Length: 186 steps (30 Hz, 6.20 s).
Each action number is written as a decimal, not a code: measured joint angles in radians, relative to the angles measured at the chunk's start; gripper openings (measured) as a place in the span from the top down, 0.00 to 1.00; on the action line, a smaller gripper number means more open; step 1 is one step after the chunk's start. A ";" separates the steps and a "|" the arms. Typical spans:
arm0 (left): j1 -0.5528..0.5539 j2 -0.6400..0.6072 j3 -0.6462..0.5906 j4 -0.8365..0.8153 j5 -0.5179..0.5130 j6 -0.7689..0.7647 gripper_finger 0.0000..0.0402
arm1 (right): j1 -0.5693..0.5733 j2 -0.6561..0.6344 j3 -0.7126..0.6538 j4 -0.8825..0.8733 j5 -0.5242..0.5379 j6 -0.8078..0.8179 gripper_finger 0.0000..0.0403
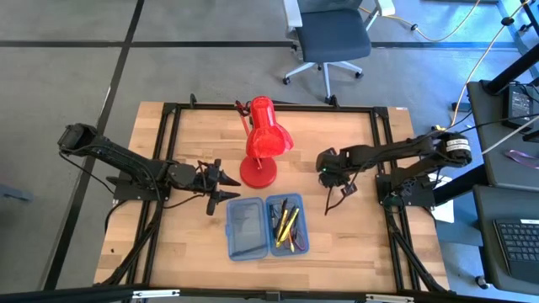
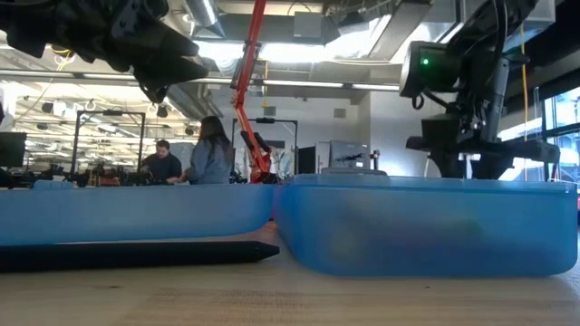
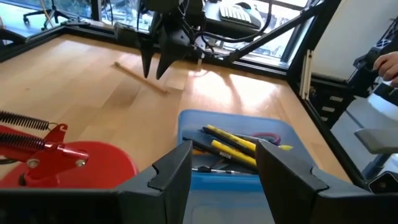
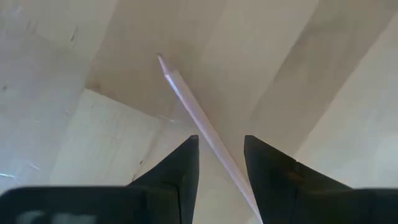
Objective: Pick & place school supplies into a supply box
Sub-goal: Put the pink pencil into the blue supply box
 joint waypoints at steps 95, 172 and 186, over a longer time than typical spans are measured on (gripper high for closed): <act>0.000 0.000 0.000 -0.062 -0.032 0.026 0.58 | -0.188 -0.127 -0.169 0.680 -0.328 0.369 0.95; 0.000 0.000 0.000 -0.061 -0.056 0.077 0.58 | -0.478 0.143 -0.560 1.378 -0.644 0.192 0.48; 0.000 0.000 0.000 -0.061 -0.056 0.078 0.58 | -0.477 0.195 -0.556 1.418 -0.592 0.171 0.69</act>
